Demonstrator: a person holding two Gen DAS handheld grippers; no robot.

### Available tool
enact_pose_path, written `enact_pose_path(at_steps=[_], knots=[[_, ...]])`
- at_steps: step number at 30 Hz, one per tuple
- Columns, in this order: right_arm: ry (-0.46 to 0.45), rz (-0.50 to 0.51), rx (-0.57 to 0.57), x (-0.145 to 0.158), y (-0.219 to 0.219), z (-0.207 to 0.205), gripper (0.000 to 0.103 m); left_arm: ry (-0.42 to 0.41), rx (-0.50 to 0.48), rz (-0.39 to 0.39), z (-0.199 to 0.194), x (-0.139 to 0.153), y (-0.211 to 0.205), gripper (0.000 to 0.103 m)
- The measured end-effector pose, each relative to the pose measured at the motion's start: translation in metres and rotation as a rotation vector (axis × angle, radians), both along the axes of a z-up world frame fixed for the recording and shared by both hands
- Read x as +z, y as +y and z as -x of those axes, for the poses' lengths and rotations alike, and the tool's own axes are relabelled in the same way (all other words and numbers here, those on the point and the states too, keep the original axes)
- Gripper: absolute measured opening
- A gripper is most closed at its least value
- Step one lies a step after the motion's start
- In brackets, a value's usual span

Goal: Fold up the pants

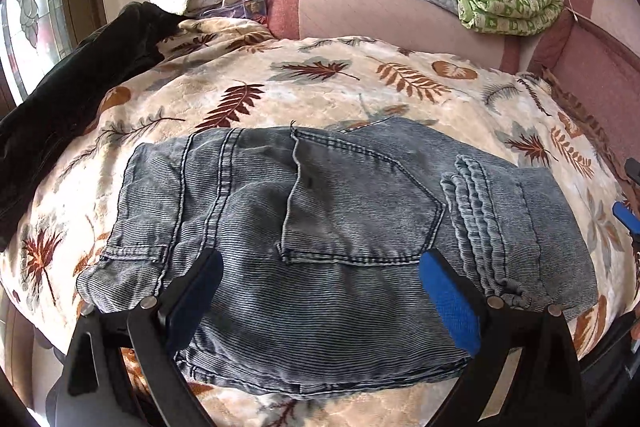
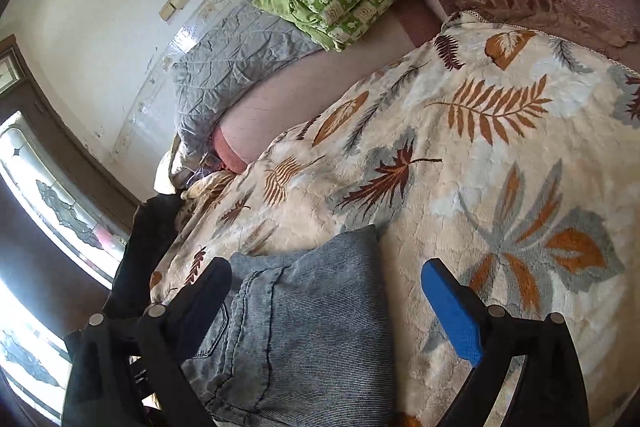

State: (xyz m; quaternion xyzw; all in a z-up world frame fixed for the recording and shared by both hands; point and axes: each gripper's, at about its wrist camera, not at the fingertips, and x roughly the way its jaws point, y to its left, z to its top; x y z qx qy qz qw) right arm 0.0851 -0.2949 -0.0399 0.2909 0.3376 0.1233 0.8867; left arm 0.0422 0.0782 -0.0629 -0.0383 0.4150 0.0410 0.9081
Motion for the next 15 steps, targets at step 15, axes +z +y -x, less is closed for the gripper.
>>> enact_pose_path(at_steps=[15], knots=[[0.016, 0.000, -0.003, -0.008, 0.003, -0.001, 0.097, -0.017, 0.063, 0.052, 0.018, 0.006, 0.019, 0.099]])
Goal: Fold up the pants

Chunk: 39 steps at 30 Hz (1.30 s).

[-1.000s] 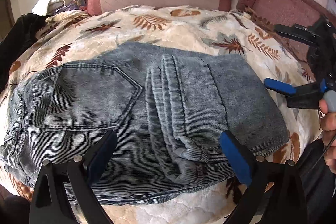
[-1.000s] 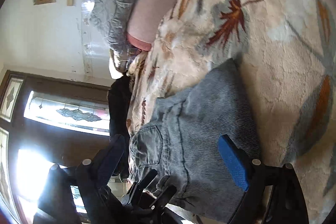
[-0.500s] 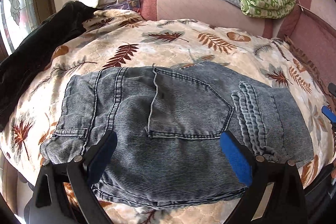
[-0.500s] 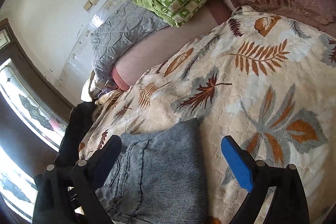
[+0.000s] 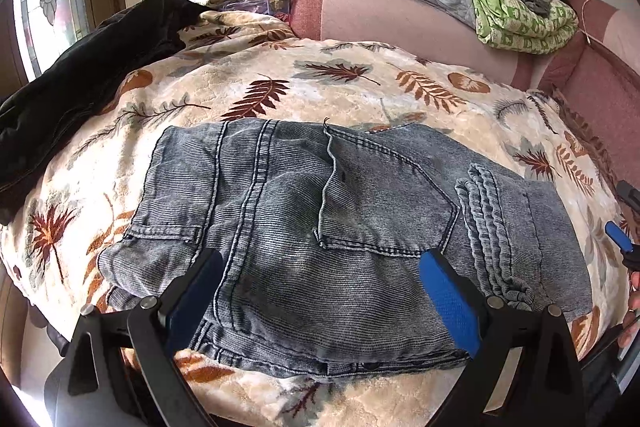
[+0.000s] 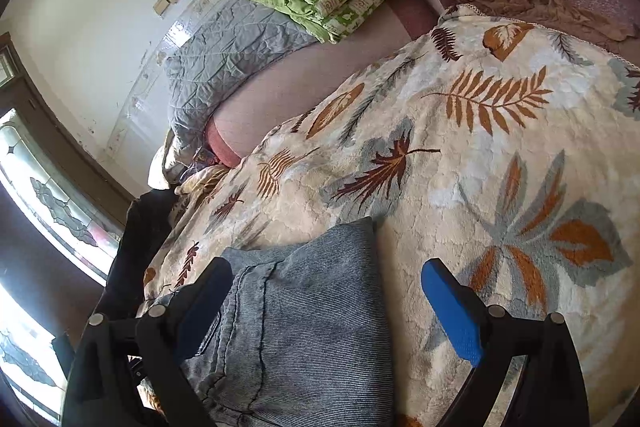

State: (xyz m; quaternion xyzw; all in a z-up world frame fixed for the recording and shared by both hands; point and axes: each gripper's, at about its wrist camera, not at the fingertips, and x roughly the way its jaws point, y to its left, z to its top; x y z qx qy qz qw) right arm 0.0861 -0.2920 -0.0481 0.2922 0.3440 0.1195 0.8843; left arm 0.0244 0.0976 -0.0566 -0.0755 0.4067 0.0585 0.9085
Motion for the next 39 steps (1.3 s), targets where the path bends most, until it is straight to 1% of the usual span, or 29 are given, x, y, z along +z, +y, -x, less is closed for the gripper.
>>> enact_pose_path(at_steps=[5, 8, 12, 14, 16, 18, 21, 22, 24, 26, 28, 30, 33, 34, 36, 38, 39], knots=[[-0.025, -0.033, 0.008, 0.005, -0.002, 0.005, 0.097, -0.003, 0.047, -0.002, 0.017, 0.004, 0.004, 0.099], [-0.034, -0.057, 0.029, 0.007, -0.003, 0.007, 0.097, 0.014, 0.088, -0.011, 0.027, 0.006, 0.003, 0.099], [-0.003, -0.092, 0.045, 0.000, -0.004, -0.003, 0.098, -0.001, 0.124, 0.000, 0.045, 0.009, -0.003, 0.099], [0.013, -0.086, 0.041, -0.003, -0.002, -0.007, 0.098, -0.016, 0.133, 0.017, 0.055, 0.010, -0.007, 0.099], [0.011, -0.076, 0.058, -0.002, 0.004, -0.007, 0.098, -0.019, 0.135, 0.026, 0.063, 0.009, -0.012, 0.099], [-0.021, -0.040, 0.081, 0.006, 0.012, -0.004, 0.098, -0.018, 0.128, 0.029, 0.069, 0.010, -0.017, 0.099], [-0.113, 0.067, 0.099, 0.024, 0.027, 0.009, 0.098, -0.034, 0.107, 0.054, 0.076, 0.018, -0.021, 0.099], [-0.155, 0.114, 0.104, 0.032, 0.033, 0.015, 0.098, -0.047, 0.101, 0.076, 0.078, 0.022, -0.019, 0.099], [-0.239, 0.237, 0.099, 0.044, 0.046, 0.027, 0.098, -0.074, 0.087, 0.149, 0.080, 0.028, -0.012, 0.099], [-0.288, 0.343, 0.111, 0.050, 0.060, 0.037, 0.098, -0.091, 0.102, 0.200, 0.080, 0.028, -0.002, 0.099], [-0.281, 0.400, 0.126, 0.049, 0.070, 0.039, 0.098, -0.086, 0.118, 0.232, 0.077, 0.022, 0.010, 0.099], [-0.263, 0.423, 0.129, 0.045, 0.073, 0.036, 0.098, -0.083, 0.113, 0.242, 0.071, 0.015, 0.019, 0.099], [-0.241, 0.423, 0.106, 0.041, 0.070, 0.034, 0.098, -0.082, 0.068, 0.187, 0.053, 0.012, 0.028, 0.099], [-0.237, 0.414, 0.099, 0.040, 0.068, 0.033, 0.098, -0.096, 0.061, 0.169, 0.049, 0.013, 0.032, 0.099], [-0.227, 0.421, 0.082, 0.037, 0.067, 0.030, 0.098, -0.127, 0.051, 0.159, 0.043, 0.015, 0.040, 0.099], [-0.217, 0.438, 0.070, 0.034, 0.067, 0.026, 0.098, -0.138, 0.078, 0.183, 0.043, 0.014, 0.050, 0.099], [-0.205, 0.443, 0.068, 0.032, 0.068, 0.023, 0.098, -0.138, 0.105, 0.227, 0.047, 0.012, 0.056, 0.099]])
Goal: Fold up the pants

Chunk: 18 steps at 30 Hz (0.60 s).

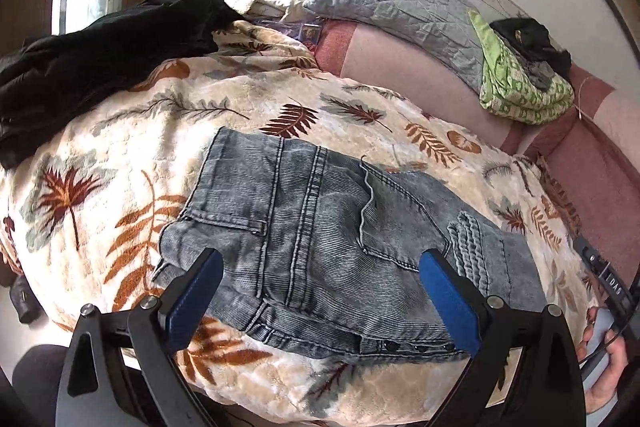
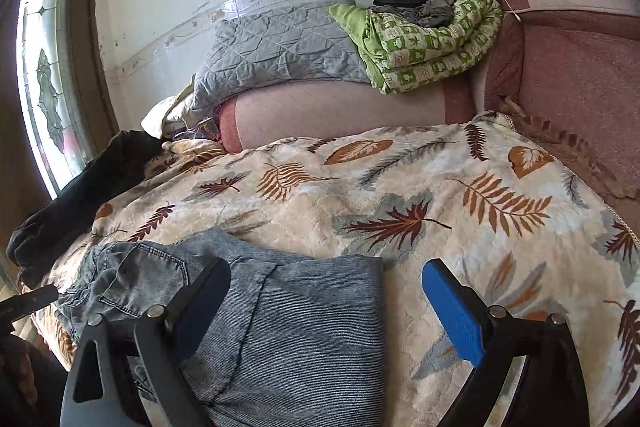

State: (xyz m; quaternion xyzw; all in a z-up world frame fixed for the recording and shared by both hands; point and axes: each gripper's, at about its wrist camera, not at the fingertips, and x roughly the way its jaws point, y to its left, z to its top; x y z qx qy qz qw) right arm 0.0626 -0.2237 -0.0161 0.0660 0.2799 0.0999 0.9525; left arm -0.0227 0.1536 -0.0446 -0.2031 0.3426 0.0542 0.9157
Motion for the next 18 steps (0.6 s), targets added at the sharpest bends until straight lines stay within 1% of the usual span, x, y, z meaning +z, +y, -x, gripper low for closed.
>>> enact_pose_path(at_steps=[1, 2, 4, 6, 7, 9, 11, 13, 16, 18], knots=[[0.011, -0.001, -0.003, -0.002, 0.001, -0.003, 0.098, -0.002, 0.027, 0.074, 0.006, -0.003, 0.007, 0.099], [0.020, -0.006, -0.001, -0.004, 0.001, -0.005, 0.098, -0.011, 0.043, 0.166, 0.012, -0.007, 0.013, 0.099], [0.040, -0.007, 0.012, -0.007, 0.006, -0.009, 0.098, -0.022, 0.049, 0.326, 0.020, -0.015, 0.023, 0.099], [0.052, 0.014, 0.034, -0.011, 0.013, -0.011, 0.098, -0.023, 0.064, 0.445, 0.022, -0.023, 0.034, 0.099], [0.056, 0.026, 0.050, -0.012, 0.017, -0.011, 0.098, -0.019, 0.086, 0.486, 0.023, -0.026, 0.040, 0.099], [0.055, 0.045, 0.079, -0.013, 0.023, -0.009, 0.098, -0.014, 0.128, 0.538, 0.022, -0.033, 0.051, 0.099], [0.040, 0.054, 0.099, -0.012, 0.027, -0.006, 0.098, 0.012, 0.168, 0.581, 0.021, -0.041, 0.060, 0.099], [0.028, 0.058, 0.105, -0.010, 0.028, -0.004, 0.098, 0.025, 0.189, 0.644, 0.020, -0.052, 0.066, 0.099], [0.036, 0.031, 0.106, -0.009, 0.024, -0.004, 0.098, 0.037, 0.222, 0.667, 0.015, -0.062, 0.072, 0.098], [0.053, -0.008, 0.112, -0.009, 0.020, -0.005, 0.098, 0.027, 0.224, 0.689, 0.011, -0.065, 0.075, 0.098]])
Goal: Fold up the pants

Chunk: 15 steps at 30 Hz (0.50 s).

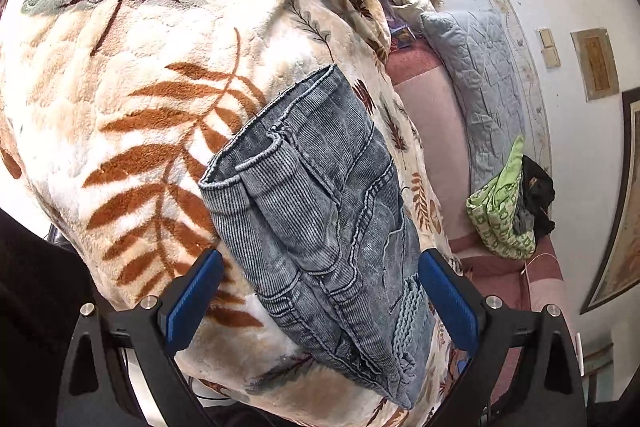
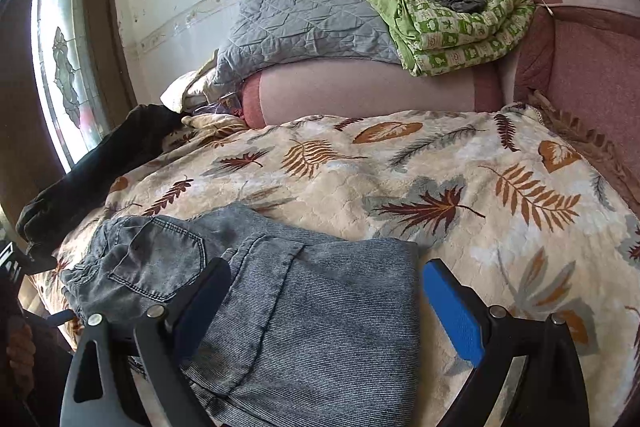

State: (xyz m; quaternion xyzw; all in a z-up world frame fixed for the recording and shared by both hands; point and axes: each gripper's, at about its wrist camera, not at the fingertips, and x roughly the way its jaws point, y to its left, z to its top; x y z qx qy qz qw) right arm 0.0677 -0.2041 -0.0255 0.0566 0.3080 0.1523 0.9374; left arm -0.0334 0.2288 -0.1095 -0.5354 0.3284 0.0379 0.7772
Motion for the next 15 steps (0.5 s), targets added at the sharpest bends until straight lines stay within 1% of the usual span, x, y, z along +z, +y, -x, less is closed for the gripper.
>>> enact_pose_path(at_steps=[1, 3, 5, 7, 9, 10, 11, 13, 14, 15], knots=[[0.017, -0.032, 0.008, -0.001, -0.002, -0.001, 0.098, -0.004, 0.003, -0.004, -0.003, 0.000, 0.000, 0.098], [0.061, -0.081, 0.020, -0.005, -0.004, -0.006, 0.098, -0.008, -0.003, 0.003, -0.006, -0.003, 0.005, 0.090], [0.084, -0.062, 0.017, -0.010, 0.000, -0.008, 0.098, 0.021, -0.006, -0.006, -0.013, -0.006, 0.006, 0.070], [0.075, -0.031, 0.017, -0.010, 0.004, -0.005, 0.098, 0.023, -0.008, 0.001, -0.015, -0.011, 0.007, 0.068], [0.064, -0.026, 0.021, -0.008, 0.006, -0.002, 0.098, 0.008, -0.002, 0.017, -0.014, -0.013, 0.009, 0.069], [0.076, -0.035, 0.023, -0.009, 0.007, -0.002, 0.098, 0.004, 0.001, 0.025, -0.013, -0.014, 0.010, 0.070], [0.105, -0.061, 0.032, -0.010, 0.007, -0.003, 0.098, 0.003, -0.003, 0.025, -0.013, -0.015, 0.011, 0.070], [0.195, -0.148, 0.059, -0.015, 0.009, -0.006, 0.098, -0.004, -0.014, 0.014, -0.013, -0.014, 0.011, 0.068], [0.261, -0.202, 0.072, -0.018, 0.012, -0.008, 0.098, -0.002, -0.020, -0.006, -0.012, -0.013, 0.010, 0.063], [0.324, -0.263, 0.094, -0.020, 0.017, -0.011, 0.098, 0.017, -0.024, -0.047, -0.013, -0.012, 0.009, 0.052]])
